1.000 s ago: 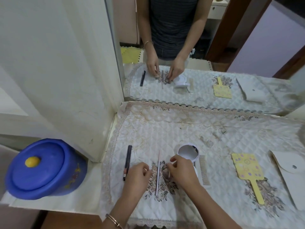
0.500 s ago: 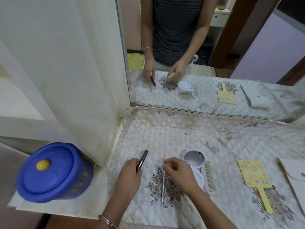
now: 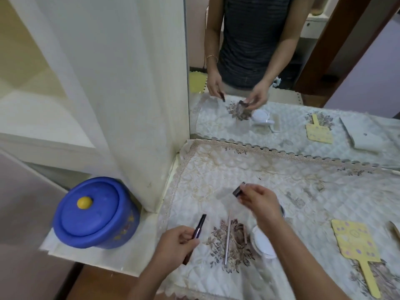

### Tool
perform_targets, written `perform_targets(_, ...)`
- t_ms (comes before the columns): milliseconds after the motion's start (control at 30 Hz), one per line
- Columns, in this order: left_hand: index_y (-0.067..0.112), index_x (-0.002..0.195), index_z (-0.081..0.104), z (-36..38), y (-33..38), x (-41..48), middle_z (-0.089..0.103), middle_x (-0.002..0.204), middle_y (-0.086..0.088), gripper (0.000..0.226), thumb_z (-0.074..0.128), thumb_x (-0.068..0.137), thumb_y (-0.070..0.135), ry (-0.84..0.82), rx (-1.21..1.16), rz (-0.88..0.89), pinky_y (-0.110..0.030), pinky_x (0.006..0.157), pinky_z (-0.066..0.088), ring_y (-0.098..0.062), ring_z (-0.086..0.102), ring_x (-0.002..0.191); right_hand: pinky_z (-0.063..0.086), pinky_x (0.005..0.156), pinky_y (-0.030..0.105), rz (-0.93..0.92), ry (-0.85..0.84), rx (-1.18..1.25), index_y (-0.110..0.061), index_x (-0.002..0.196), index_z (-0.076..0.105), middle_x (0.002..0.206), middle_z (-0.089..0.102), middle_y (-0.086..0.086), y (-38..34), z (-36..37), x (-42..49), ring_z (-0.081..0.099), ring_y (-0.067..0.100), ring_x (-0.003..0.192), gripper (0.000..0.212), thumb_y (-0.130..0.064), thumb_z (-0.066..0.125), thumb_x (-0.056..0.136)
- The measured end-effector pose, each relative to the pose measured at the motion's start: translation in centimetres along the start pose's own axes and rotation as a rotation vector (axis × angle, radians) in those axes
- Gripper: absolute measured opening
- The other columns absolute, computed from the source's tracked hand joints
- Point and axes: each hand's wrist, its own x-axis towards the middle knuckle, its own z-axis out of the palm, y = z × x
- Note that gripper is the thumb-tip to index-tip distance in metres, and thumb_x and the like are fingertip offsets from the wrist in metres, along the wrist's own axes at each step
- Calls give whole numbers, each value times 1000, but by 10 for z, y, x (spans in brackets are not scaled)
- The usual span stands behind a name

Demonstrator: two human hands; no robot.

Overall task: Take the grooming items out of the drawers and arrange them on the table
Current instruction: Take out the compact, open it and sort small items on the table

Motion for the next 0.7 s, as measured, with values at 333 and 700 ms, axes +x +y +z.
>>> perform_targets(333, 15, 85, 61, 22, 3, 33, 60, 77, 4, 12, 69, 79, 22, 143, 109, -1, -19, 65, 44, -13, 59, 75, 57, 64, 30, -14, -103, -759, -12, 71, 61, 72, 67, 7, 53, 26, -13, 64, 18, 60, 15, -21, 73, 76)
perform_targets(700, 13, 115, 56, 31, -2, 40, 56, 92, 3, 38, 65, 83, 31, 75, 260, 75, -17, 73, 43, -9, 56, 82, 44, 67, 22, -159, -5, -895, -8, 98, 62, 77, 58, 1, 68, 29, -16, 55, 15, 72, 22, -24, 64, 82)
